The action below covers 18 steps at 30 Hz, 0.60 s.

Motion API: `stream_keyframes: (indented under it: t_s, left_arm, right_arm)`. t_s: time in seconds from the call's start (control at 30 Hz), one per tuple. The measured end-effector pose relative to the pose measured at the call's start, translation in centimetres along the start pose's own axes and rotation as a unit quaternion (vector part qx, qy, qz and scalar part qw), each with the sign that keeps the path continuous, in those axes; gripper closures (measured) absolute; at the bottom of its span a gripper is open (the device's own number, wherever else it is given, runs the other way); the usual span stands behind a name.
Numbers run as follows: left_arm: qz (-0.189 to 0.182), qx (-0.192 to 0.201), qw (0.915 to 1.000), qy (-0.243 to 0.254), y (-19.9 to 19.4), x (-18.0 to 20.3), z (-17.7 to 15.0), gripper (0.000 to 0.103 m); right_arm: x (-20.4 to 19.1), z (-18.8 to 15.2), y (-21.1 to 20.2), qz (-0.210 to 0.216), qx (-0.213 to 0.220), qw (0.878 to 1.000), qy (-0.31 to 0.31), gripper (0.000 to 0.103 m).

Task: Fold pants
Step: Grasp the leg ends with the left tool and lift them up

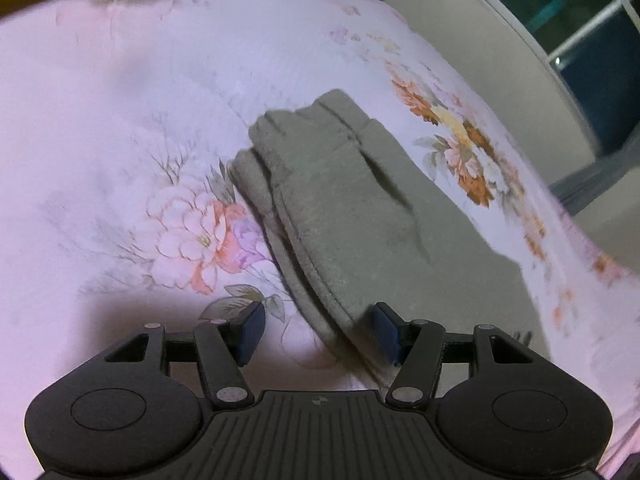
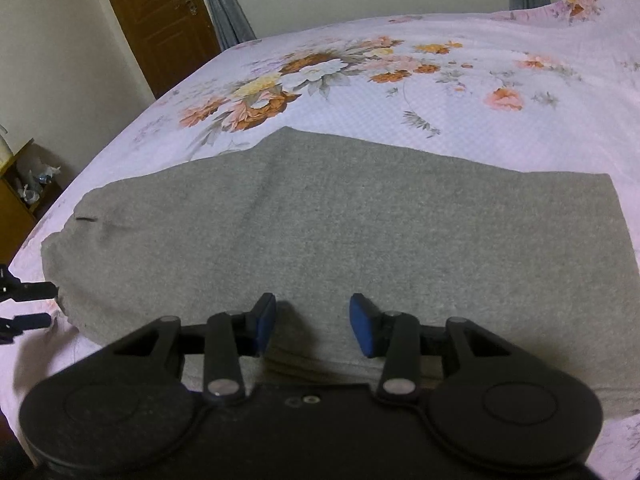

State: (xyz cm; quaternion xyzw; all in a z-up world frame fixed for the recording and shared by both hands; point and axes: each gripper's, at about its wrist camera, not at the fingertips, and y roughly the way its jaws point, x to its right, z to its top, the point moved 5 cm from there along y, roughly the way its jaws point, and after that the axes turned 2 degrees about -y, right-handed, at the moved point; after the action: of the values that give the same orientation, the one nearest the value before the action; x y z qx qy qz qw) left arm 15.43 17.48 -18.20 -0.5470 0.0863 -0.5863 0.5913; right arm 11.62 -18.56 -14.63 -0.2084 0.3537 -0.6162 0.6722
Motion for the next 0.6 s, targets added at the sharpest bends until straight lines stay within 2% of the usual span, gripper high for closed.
stream_keyframes:
  t_s: [0.2, 0.3, 0.43, 0.6]
  left_arm:
    - [-0.050, 0.000, 0.9972, -0.056, 2.7, -0.4, 0.2, 0.044]
    - [-0.064, 0.008, 0.9948, -0.079, 3.9, -0.4, 0.8, 0.044]
    - [-0.074, 0.017, 0.9938, -0.081, 5.7, 0.6, 1.3, 0.045]
    - [-0.094, 0.027, 0.9906, -0.095, 7.2, 1.3, 2.3, 0.045]
  right_arm:
    - [-0.2, 0.8, -0.1, 0.000, 0.007, 1.000, -0.002, 0.061]
    - [-0.2, 1.8, -0.1, -0.008, 0.025, 1.000, -0.006, 0.061]
    - [0.2, 1.6, 1.4, -0.010, 0.010, 1.000, 0.003, 0.061]
    - [-0.2, 1.8, 1.2, -0.016, 0.015, 1.000, -0.013, 0.062]
